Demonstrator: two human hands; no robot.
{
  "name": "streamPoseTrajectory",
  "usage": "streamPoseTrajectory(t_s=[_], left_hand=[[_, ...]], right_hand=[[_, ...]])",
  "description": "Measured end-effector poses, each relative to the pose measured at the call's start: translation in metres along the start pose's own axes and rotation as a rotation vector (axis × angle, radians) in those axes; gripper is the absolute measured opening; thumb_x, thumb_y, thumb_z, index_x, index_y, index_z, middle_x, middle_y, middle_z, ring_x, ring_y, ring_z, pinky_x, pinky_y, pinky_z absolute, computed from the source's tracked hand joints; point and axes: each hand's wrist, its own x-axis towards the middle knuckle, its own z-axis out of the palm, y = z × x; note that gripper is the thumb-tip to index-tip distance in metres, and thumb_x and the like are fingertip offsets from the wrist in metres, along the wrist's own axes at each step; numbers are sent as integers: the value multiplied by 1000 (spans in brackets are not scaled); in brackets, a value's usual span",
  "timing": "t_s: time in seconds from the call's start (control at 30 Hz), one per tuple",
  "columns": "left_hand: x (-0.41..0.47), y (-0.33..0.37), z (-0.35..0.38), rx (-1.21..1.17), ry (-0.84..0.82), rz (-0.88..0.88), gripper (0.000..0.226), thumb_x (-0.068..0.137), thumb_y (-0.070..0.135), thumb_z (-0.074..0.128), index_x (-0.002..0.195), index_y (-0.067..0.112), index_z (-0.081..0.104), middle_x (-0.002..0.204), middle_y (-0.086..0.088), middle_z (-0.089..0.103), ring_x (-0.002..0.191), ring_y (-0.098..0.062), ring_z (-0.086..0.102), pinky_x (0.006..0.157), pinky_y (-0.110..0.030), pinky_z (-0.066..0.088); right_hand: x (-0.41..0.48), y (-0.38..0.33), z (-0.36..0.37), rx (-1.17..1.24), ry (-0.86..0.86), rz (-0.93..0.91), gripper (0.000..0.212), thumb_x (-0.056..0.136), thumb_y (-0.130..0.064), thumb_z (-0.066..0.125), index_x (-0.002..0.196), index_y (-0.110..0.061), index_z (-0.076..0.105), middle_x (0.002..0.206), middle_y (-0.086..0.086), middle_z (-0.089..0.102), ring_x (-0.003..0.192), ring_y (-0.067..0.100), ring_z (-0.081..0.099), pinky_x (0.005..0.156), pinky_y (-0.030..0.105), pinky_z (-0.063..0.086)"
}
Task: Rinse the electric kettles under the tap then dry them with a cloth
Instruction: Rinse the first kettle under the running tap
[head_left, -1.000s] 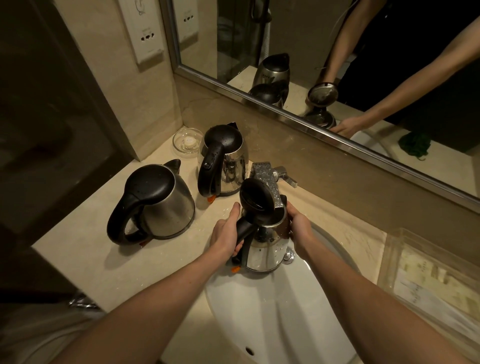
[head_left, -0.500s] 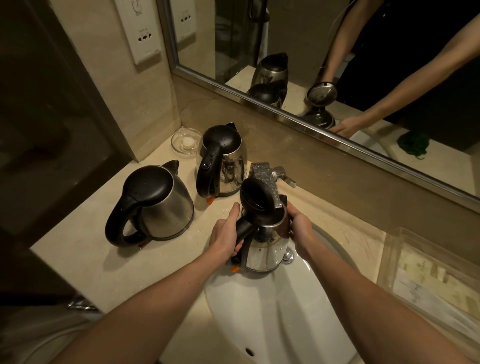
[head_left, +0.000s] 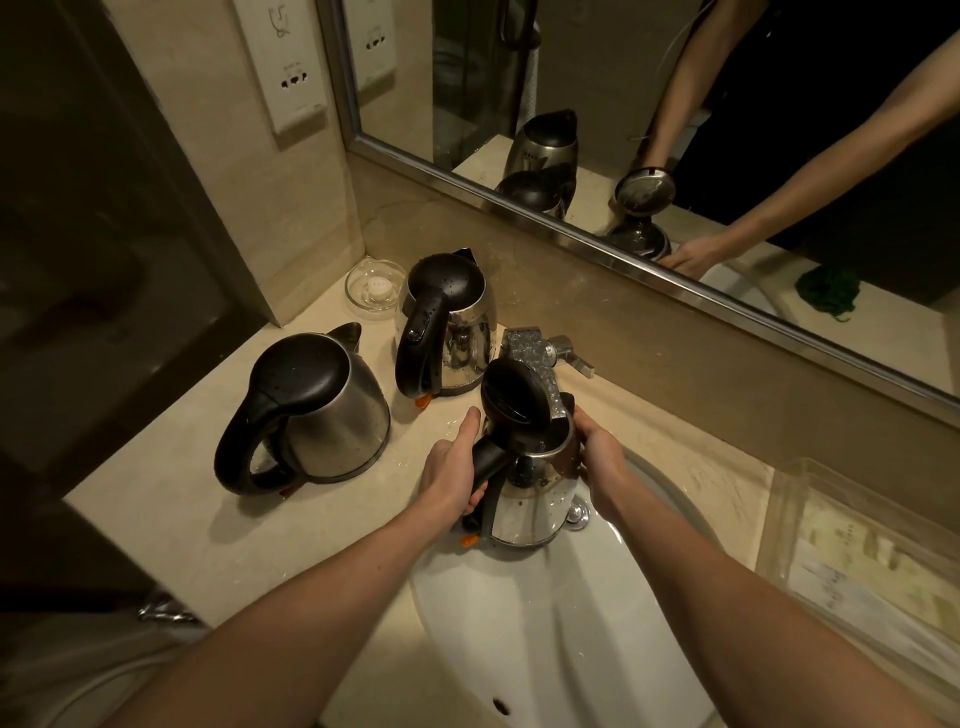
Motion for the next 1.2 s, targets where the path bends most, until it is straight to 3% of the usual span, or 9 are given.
streamPoseTrajectory(t_s=[0.47,0.73,1.2], left_hand=[[-1,2,2,-24,3,-3,68,98,68,34,86,5,58,58,-5,52,43,-12,50,40,-20,38],[-1,2,2,-13,6,-1,69,97,69,34,88,5,58,60,-5,52,45,-13,51,40,-20,39],[-3,2,1,-26,5,-17,67,96,69,35,85,7,57,61,-5,53,49,-14,51,40,-19,39]], right_hand=[[0,-1,0,-12,8,-7,35,105,-26,38,133,-27,59,91,-2,66,83,11,58,64,26,46],[2,-1,0,0,18,2,38,104,-25,39,137,-26,57,90,-3,65,82,10,58,72,27,49],[-3,-2,1,4,24,-15,36,105,-24,38,134,-26,59,88,-1,66,81,13,58,67,26,48]])
